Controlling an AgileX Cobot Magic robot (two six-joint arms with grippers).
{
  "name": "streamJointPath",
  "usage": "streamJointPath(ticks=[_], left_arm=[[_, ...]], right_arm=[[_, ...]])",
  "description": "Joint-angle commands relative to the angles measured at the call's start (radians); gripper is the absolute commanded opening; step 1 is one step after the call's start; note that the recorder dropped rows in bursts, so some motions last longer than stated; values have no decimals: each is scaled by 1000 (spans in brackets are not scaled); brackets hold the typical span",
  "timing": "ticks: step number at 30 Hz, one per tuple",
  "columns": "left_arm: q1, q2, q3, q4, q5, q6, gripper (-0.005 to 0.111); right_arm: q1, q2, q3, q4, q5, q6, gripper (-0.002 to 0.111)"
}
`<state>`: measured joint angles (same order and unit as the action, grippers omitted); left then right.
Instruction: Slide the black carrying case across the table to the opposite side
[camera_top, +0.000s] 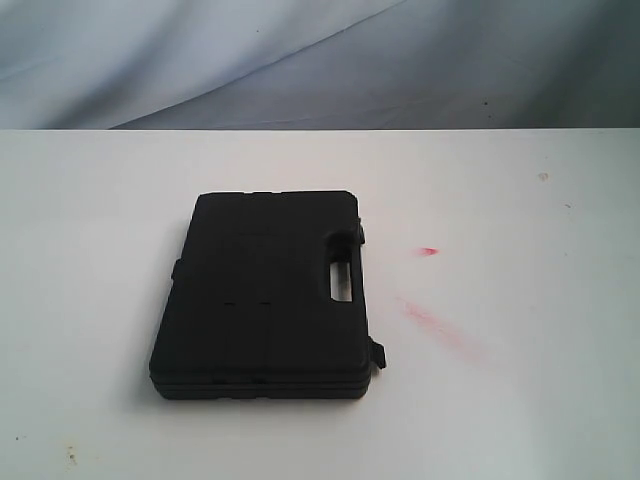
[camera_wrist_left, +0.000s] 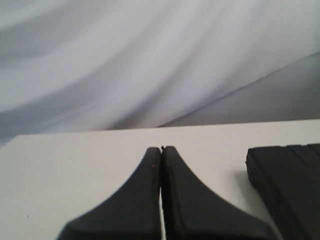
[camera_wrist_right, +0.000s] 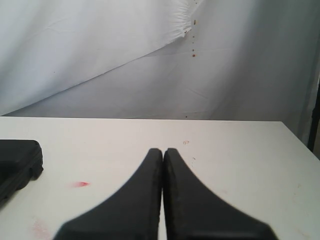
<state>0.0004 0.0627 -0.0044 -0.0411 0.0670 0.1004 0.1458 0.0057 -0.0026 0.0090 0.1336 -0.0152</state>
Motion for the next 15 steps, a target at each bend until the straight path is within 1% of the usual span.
streamJointPath(ticks=[1,5,9,15], left_arm=[[1,-4,4,0,115,5,0],[1,-4,4,0,113,5,0],[1,-4,4,47,113,5,0],[1,-4,4,50,113,5,0]], right_arm=[[-6,-6,3,3,-11,0,0],[-6,-6,3,3,-11,0,0],[-6,-6,3,3,-11,0,0],[-6,-6,3,3,-11,0,0]])
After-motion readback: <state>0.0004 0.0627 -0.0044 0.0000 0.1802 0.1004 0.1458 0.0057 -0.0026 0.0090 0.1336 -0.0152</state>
